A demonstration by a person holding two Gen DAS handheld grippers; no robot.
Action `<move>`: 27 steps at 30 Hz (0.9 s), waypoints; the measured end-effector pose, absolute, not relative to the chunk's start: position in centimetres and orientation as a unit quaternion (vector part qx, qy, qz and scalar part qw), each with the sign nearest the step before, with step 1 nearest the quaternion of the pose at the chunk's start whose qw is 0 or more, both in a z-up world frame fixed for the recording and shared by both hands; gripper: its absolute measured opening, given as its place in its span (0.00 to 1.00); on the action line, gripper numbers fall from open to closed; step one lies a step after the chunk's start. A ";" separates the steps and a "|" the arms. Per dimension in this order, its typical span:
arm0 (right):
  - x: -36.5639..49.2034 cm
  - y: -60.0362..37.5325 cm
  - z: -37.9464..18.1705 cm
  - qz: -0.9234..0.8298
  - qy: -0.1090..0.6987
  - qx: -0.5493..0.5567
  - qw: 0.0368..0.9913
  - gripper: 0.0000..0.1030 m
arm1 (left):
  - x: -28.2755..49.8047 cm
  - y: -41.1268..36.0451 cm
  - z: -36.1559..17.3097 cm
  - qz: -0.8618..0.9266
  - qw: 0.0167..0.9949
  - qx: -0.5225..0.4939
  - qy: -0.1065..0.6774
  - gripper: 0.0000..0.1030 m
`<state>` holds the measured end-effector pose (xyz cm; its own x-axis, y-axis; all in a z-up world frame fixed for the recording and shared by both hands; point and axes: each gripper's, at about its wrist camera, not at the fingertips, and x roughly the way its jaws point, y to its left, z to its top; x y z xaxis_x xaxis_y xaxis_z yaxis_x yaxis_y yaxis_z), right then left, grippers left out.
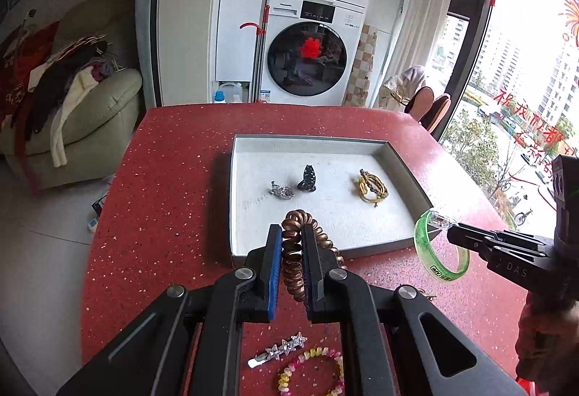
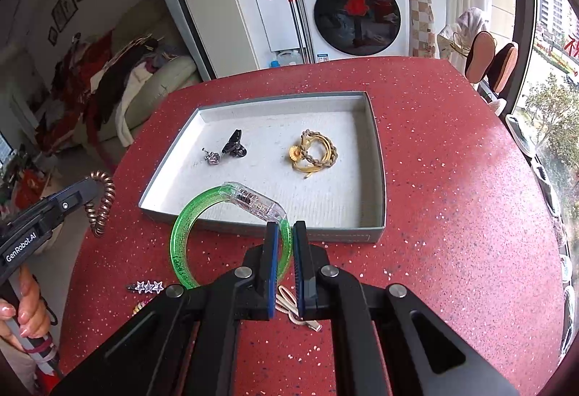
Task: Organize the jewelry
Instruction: 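Carry the coil hair tie over the tray with left tool while right carries the bangle, then open left tool to drop the coil hair tie while right releases the green bangle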
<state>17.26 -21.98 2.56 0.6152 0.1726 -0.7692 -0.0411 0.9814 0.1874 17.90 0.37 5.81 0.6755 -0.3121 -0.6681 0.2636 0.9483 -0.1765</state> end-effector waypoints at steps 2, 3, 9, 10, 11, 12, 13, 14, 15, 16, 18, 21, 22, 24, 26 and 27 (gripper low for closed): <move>18.5 -22.1 2.5 0.060 0.437 0.078 0.894 0.08 | 19.0 -0.2 6.0 -0.159 0.914 -0.030 0.372 0.29; 19.1 -22.1 2.4 0.061 0.439 0.079 0.893 0.08 | 19.6 -0.5 6.0 -0.160 0.914 -0.027 0.373 0.29; 22.4 -22.3 1.1 0.059 0.455 0.085 0.884 0.08 | 23.3 -2.7 5.5 -0.164 0.908 -0.005 0.386 0.29; 22.9 -22.3 0.8 0.059 0.458 0.087 0.882 0.08 | 23.9 -2.9 5.2 -0.163 0.906 -0.003 0.391 0.29; 23.4 -22.4 0.4 0.059 0.462 0.089 0.880 0.08 | 24.5 -3.1 5.0 -0.164 0.904 -0.003 0.396 0.29; 23.8 -22.5 0.1 0.059 0.466 0.092 0.878 0.08 | 25.0 -3.3 4.6 -0.167 0.900 -0.003 0.402 0.29; 24.2 -22.6 -0.3 0.059 0.471 0.095 0.875 0.08 | 25.6 -3.5 4.2 -0.169 0.896 -0.004 0.410 0.29; 24.6 -22.6 -0.7 0.058 0.475 0.097 0.873 0.08 | 26.1 -3.7 3.8 -0.171 0.892 -0.005 0.418 0.29; 25.0 -22.7 -1.1 0.058 0.480 0.099 0.870 0.08 | 26.5 -3.9 3.4 -0.172 0.888 -0.004 0.426 0.29; 25.3 -22.8 -1.5 0.057 0.485 0.100 0.867 0.08 | 26.9 -4.1 3.0 -0.174 0.885 -0.002 0.432 0.29; 25.9 -22.9 -2.4 0.054 0.494 0.100 0.862 0.08 | 27.5 -4.6 2.1 -0.176 0.880 0.007 0.442 0.29; 26.7 -23.0 -3.6 0.046 0.506 0.097 0.856 0.08 | 28.5 -5.4 0.7 -0.174 0.872 0.021 0.456 0.29; 26.9 -23.0 -3.9 0.042 0.509 0.094 0.855 0.08 | 28.8 -5.6 0.3 -0.175 0.869 0.024 0.462 0.29; 27.3 -23.0 -4.3 0.035 0.512 0.087 0.854 0.08 | 29.3 -6.0 -0.5 -0.173 0.865 0.027 0.470 0.29; 27.7 -23.1 -4.5 0.027 0.511 0.079 0.855 0.08 | 29.8 -6.5 -1.1 -0.168 0.863 0.031 0.474 0.29; 27.9 -23.1 -4.6 0.023 0.510 0.075 0.857 0.08 | 30.0 -6.7 -1.4 -0.164 0.864 0.034 0.476 0.29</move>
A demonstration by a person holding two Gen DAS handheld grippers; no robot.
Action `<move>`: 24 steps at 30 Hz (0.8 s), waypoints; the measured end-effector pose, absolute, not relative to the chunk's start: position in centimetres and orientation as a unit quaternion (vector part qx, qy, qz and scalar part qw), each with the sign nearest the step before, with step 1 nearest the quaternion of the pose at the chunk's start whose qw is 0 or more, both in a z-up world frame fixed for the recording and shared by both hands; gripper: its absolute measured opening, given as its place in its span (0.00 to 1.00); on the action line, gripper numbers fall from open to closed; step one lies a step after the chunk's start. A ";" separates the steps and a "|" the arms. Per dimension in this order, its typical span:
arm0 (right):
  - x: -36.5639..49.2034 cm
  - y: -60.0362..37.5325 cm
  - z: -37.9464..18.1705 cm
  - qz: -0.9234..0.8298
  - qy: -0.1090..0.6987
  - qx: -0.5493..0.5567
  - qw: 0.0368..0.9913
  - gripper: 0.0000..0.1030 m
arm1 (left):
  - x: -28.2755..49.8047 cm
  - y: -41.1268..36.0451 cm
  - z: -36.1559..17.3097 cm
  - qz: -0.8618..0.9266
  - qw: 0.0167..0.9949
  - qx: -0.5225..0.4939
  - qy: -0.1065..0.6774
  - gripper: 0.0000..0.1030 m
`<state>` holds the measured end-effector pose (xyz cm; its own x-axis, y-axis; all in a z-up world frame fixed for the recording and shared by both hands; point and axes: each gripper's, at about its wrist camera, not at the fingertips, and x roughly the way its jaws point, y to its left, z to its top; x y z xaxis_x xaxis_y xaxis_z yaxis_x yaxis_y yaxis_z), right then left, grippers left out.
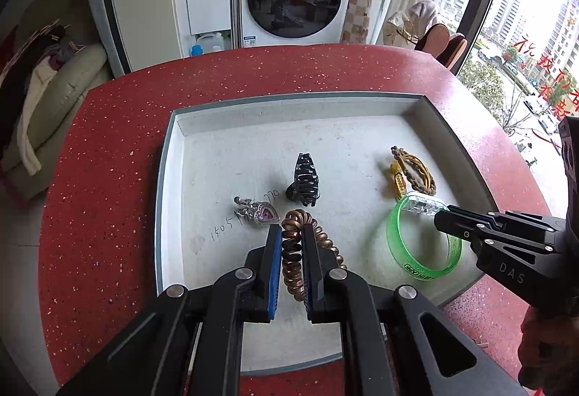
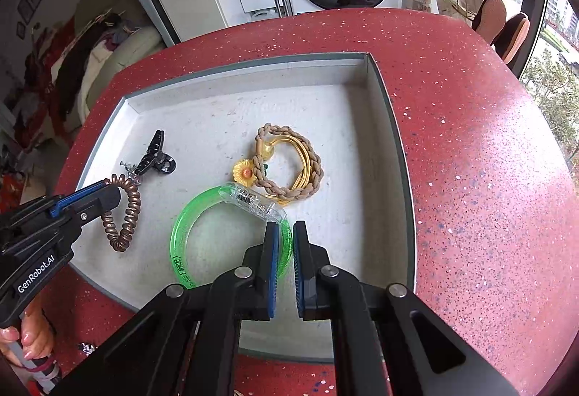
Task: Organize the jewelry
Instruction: 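Open left tool to drop the coil hair tie while right releases the green bangle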
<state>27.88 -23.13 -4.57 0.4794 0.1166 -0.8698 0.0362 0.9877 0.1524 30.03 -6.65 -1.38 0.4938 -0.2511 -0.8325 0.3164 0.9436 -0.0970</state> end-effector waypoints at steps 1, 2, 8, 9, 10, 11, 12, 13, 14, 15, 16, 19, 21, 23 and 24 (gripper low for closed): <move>28.1 -23.2 -4.6 0.020 0.508 0.071 0.858 0.08 | 30.2 -6.8 -1.6 -0.160 0.864 0.037 0.476 0.29; 28.2 -23.4 -4.5 0.016 0.505 0.067 0.860 0.08 | 30.4 -6.7 -1.8 -0.155 0.865 0.039 0.476 0.29; 28.8 -23.3 -4.3 -0.011 0.490 0.040 0.871 0.08 | 31.1 -6.9 -3.1 -0.122 0.872 0.053 0.471 0.29; 28.8 -23.2 -4.4 -0.012 0.489 0.036 0.871 0.08 | 31.1 -7.0 -3.4 -0.117 0.873 0.059 0.469 0.29; 28.7 -23.0 -4.6 -0.012 0.489 0.032 0.872 0.08 | 31.0 -7.0 -3.6 -0.112 0.875 0.066 0.466 0.29; 28.7 -22.9 -4.7 -0.013 0.489 0.030 0.872 0.08 | 31.0 -7.1 -3.9 -0.109 0.876 0.073 0.465 0.29; 28.6 -22.9 -4.7 -0.013 0.487 0.028 0.873 0.08 | 31.0 -7.2 -4.1 -0.105 0.876 0.080 0.465 0.29; 28.5 -22.8 -4.7 -0.014 0.485 0.026 0.874 0.09 | 31.0 -7.2 -4.4 -0.102 0.876 0.083 0.465 0.29; 28.5 -22.8 -4.8 -0.014 0.485 0.024 0.874 0.09 | 30.9 -7.1 -4.4 -0.101 0.878 0.083 0.460 0.29; 28.5 -22.7 -4.7 -0.012 0.485 0.024 0.874 0.09 | 30.9 -7.1 -4.4 -0.100 0.879 0.084 0.459 0.29; 28.5 -22.8 -4.7 -0.010 0.485 0.025 0.874 0.10 | 30.8 -7.1 -4.4 -0.099 0.880 0.086 0.457 0.29; 28.4 -23.1 -4.7 -0.003 0.486 0.040 0.873 0.30 | 30.8 -6.9 -4.2 -0.096 0.880 0.089 0.457 0.29; 28.0 -23.3 -4.3 -0.001 0.479 0.051 0.877 0.50 | 30.7 -6.9 -4.1 -0.095 0.881 0.085 0.455 0.29; 27.5 -23.5 -3.7 0.005 0.468 0.068 0.881 0.52 | 30.5 -7.0 -3.7 -0.095 0.885 0.083 0.448 0.29; 27.3 -23.6 -3.4 0.009 0.463 0.076 0.883 0.52 | 30.2 -7.0 -3.5 -0.093 0.888 0.085 0.443 0.29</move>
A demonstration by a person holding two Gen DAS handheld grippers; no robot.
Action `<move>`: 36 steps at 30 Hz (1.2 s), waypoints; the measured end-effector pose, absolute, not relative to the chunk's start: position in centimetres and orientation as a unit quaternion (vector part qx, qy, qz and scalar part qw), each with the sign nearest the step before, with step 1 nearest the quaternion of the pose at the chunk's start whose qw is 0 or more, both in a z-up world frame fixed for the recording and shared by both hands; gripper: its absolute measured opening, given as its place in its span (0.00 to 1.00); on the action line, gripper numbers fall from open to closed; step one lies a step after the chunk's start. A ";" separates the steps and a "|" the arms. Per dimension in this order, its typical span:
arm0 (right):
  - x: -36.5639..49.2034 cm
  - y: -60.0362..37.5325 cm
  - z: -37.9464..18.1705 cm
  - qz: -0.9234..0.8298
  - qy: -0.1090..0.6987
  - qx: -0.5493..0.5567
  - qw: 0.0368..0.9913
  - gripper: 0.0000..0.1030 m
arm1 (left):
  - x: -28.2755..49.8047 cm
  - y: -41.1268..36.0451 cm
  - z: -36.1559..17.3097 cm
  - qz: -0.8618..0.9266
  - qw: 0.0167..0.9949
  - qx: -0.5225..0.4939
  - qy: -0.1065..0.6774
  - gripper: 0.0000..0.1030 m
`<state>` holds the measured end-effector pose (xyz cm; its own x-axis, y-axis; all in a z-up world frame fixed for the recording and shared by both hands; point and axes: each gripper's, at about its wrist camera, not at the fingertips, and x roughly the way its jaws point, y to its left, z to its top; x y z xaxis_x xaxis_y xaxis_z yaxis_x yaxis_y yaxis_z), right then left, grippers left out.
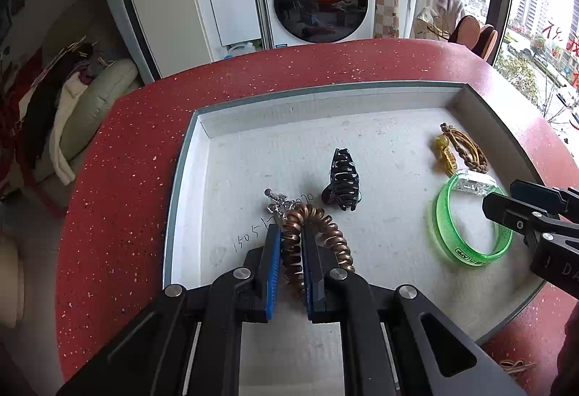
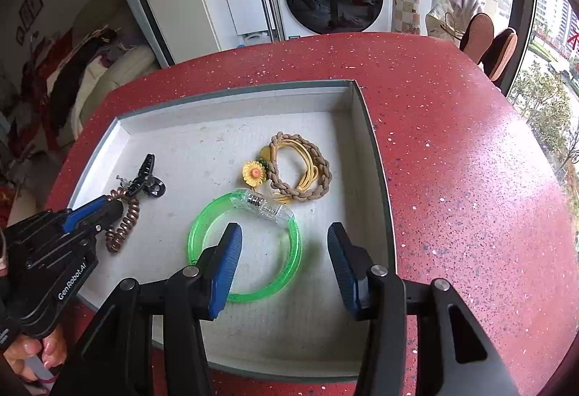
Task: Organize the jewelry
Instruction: 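Open left tool to drop the coil hair tie while right releases the green bangle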
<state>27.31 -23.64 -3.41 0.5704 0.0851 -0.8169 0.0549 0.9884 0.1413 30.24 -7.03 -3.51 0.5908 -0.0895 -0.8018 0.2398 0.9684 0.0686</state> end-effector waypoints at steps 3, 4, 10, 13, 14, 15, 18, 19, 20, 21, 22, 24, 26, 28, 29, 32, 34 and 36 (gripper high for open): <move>26.6 -23.9 -2.5 0.012 0.449 0.093 0.888 0.53 | 29.5 -7.4 -2.6 -0.090 0.899 0.101 0.418 0.29; 26.3 -24.0 -2.3 0.013 0.445 0.098 0.890 0.53 | 29.3 -7.5 -2.4 -0.091 0.901 0.105 0.411 0.29; 24.9 -24.2 -1.4 0.014 0.432 0.116 0.894 0.54 | 29.1 -7.5 -1.9 -0.100 0.902 0.105 0.406 0.29; 24.4 -24.3 -1.1 0.017 0.430 0.119 0.895 0.55 | 29.0 -7.3 -1.9 -0.099 0.902 0.099 0.409 0.29; 24.1 -24.3 -1.1 0.017 0.429 0.118 0.895 0.55 | 28.9 -7.2 -1.8 -0.099 0.902 0.097 0.408 0.29; 24.0 -24.3 -1.1 0.017 0.429 0.117 0.895 0.56 | 28.8 -7.2 -1.7 -0.099 0.903 0.096 0.407 0.29; 23.7 -24.2 -1.1 0.016 0.431 0.119 0.894 0.56 | 28.5 -7.2 -1.5 -0.100 0.905 0.092 0.404 0.35; 23.6 -24.2 -1.2 0.015 0.431 0.121 0.894 0.56 | 28.5 -7.2 -1.4 -0.099 0.905 0.091 0.403 0.77; 23.4 -24.2 -1.2 0.014 0.431 0.122 0.894 0.56 | 28.4 -7.0 -1.2 -0.092 0.909 0.088 0.398 1.00; 23.3 -24.2 -1.2 0.013 0.431 0.122 0.894 0.56 | 27.9 -6.8 -0.9 -0.084 0.916 0.086 0.383 1.00; 23.2 -24.2 -1.2 0.013 0.431 0.122 0.894 0.56 | 27.6 -6.8 -0.8 -0.088 0.918 0.088 0.377 1.00; 23.1 -24.1 -1.2 0.012 0.433 0.121 0.893 0.56 | 27.5 -7.1 -0.7 -0.094 0.916 0.094 0.379 1.00; 23.0 -24.1 -1.0 0.014 0.432 0.122 0.893 0.56 | 27.3 -7.2 -0.4 -0.093 0.918 0.094 0.374 1.00; 22.7 -24.0 -0.8 0.018 0.430 0.122 0.894 0.60 | 26.9 -7.1 0.0 -0.092 0.921 0.091 0.368 1.00; 22.5 -23.9 -0.7 0.023 0.430 0.123 0.894 0.66 | 26.7 -7.0 0.2 -0.093 0.921 0.089 0.367 1.00; 21.7 -23.5 -0.2 0.030 0.418 0.124 0.900 0.80 | 26.1 -6.5 0.9 -0.097 0.921 0.080 0.369 1.00; 21.0 -23.5 0.3 0.032 0.404 0.127 0.905 0.82 | 25.8 -6.0 1.3 -0.100 0.919 0.070 0.376 1.00; 20.3 -23.5 0.8 0.038 0.392 0.138 0.909 0.90 | 25.3 -5.3 1.6 -0.098 0.917 0.061 0.381 1.00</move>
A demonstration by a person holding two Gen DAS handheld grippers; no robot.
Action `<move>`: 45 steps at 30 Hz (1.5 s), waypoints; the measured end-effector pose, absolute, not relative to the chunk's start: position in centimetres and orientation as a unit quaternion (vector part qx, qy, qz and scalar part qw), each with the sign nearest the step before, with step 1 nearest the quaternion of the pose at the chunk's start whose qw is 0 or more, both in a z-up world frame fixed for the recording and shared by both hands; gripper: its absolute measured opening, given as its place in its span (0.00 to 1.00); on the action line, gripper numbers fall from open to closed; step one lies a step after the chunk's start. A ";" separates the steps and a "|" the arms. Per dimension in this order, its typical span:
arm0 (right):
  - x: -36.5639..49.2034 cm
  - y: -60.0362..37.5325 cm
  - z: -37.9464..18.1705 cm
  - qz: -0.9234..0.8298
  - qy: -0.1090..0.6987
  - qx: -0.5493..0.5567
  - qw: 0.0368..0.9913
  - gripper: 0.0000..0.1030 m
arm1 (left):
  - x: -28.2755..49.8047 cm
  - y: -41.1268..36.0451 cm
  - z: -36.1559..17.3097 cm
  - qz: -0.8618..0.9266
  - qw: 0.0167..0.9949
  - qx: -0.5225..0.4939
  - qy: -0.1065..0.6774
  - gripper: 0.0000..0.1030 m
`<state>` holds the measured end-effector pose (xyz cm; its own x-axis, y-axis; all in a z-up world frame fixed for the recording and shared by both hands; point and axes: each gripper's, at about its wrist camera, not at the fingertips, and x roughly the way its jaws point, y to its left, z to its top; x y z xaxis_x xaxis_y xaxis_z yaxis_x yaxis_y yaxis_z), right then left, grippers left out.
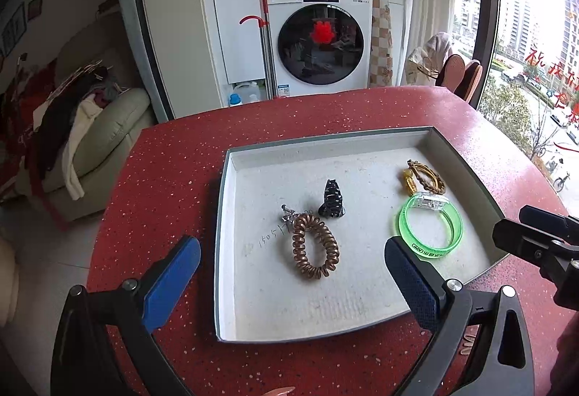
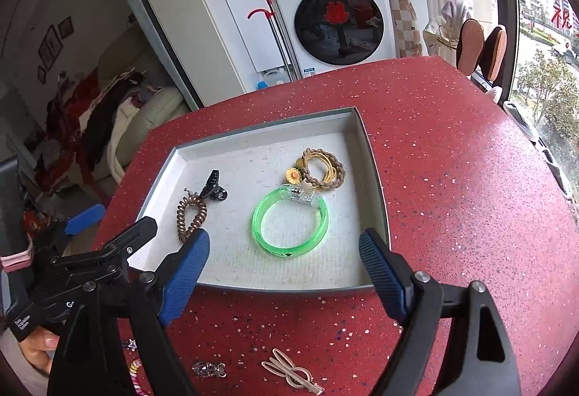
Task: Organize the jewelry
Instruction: 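Open left tool to drop the coil hair tie while right releases the green bangle, then move both open tools back toward the beaded bracelet and bunny hair clip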
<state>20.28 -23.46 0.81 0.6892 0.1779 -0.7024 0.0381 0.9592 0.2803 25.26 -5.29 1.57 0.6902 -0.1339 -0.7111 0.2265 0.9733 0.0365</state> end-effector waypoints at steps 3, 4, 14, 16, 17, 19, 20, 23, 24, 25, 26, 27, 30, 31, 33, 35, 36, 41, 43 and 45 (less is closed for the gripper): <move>19.1 -23.3 1.3 0.048 0.379 0.147 0.912 1.00 | 24.2 -4.4 1.7 -0.098 0.914 0.052 0.389 1.00; 18.7 -23.2 1.4 0.051 0.377 0.145 0.913 1.00 | 23.8 -4.2 1.7 -0.098 0.913 0.052 0.392 1.00; 15.1 -22.0 2.1 0.071 0.368 0.140 0.916 1.00 | 19.3 -1.3 2.1 -0.091 0.912 0.029 0.399 1.00; 14.6 -21.9 2.1 0.070 0.378 0.135 0.913 1.00 | 18.5 -0.8 1.9 -0.086 0.911 0.025 0.403 1.00; 14.4 -21.9 2.0 0.070 0.385 0.133 0.910 1.00 | 18.1 -0.5 1.7 -0.084 0.910 0.024 0.406 1.00; 14.0 -21.8 1.7 0.074 0.401 0.130 0.904 1.00 | 17.4 0.0 1.2 -0.092 0.904 0.020 0.416 1.00; 13.8 -21.7 1.4 0.078 0.409 0.128 0.900 1.00 | 16.9 0.3 0.9 -0.090 0.903 0.018 0.420 1.00; 12.9 -21.3 0.2 0.087 0.433 0.117 0.890 1.00 | 15.6 1.1 0.0 -0.092 0.896 -0.003 0.435 1.00; 12.5 -21.2 -0.3 0.087 0.440 0.114 0.887 1.00 | 15.1 1.3 -0.4 -0.091 0.894 -0.008 0.438 1.00; 12.2 -21.1 -0.8 0.088 0.446 0.110 0.884 1.00 | 14.7 1.4 -0.7 -0.090 0.893 -0.011 0.441 1.00; 11.9 -21.0 -1.3 0.087 0.454 0.107 0.880 1.00 | 14.2 1.4 -1.1 -0.089 0.892 -0.012 0.443 1.00; 11.6 -20.9 -1.8 0.086 0.460 0.104 0.878 1.00 | 13.8 1.3 -1.4 -0.089 0.891 -0.010 0.446 1.00; 10.8 -20.9 -3.0 0.081 0.475 0.090 0.871 1.00 | 12.6 1.0 -2.5 -0.088 0.888 -0.002 0.452 1.00; 10.6 -21.0 -3.3 0.079 0.480 0.084 0.870 1.00 | 12.2 0.9 -2.8 -0.088 0.886 0.000 0.455 1.00; 10.3 -20.9 -3.7 0.075 0.485 0.070 0.868 1.00 | 11.7 0.5 -3.3 -0.089 0.884 0.003 0.460 1.00; 10.0 -20.8 -4.0 0.074 0.490 0.060 0.867 1.00 | 11.5 0.2 -3.7 -0.088 0.881 0.003 0.464 1.00; 10.0 -20.8 -4.1 0.074 0.491 0.057 0.866 1.00 | 11.5 0.1 -3.9 -0.088 0.880 0.002 0.466 1.00; 10.6 -20.8 -4.7 0.072 0.499 0.046 0.863 1.00 | 11.5 -0.4 -4.3 -0.083 0.880 0.002 0.468 1.00; 10.9 -20.5 -4.9 0.072 0.501 0.031 0.862 1.00 | 11.5 -0.5 -4.4 -0.081 0.881 0.005 0.466 1.00; 11.2 -20.3 -5.1 0.073 0.502 0.013 0.862 1.00 | 11.5 -0.7 -4.5 -0.083 0.881 0.006 0.466 1.00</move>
<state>11.24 -20.31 -5.10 0.4852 0.1385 -0.8634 -0.1133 0.9890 0.0950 11.52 -0.68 -4.52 0.5519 -0.1395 -0.8222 0.1512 0.9863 -0.0659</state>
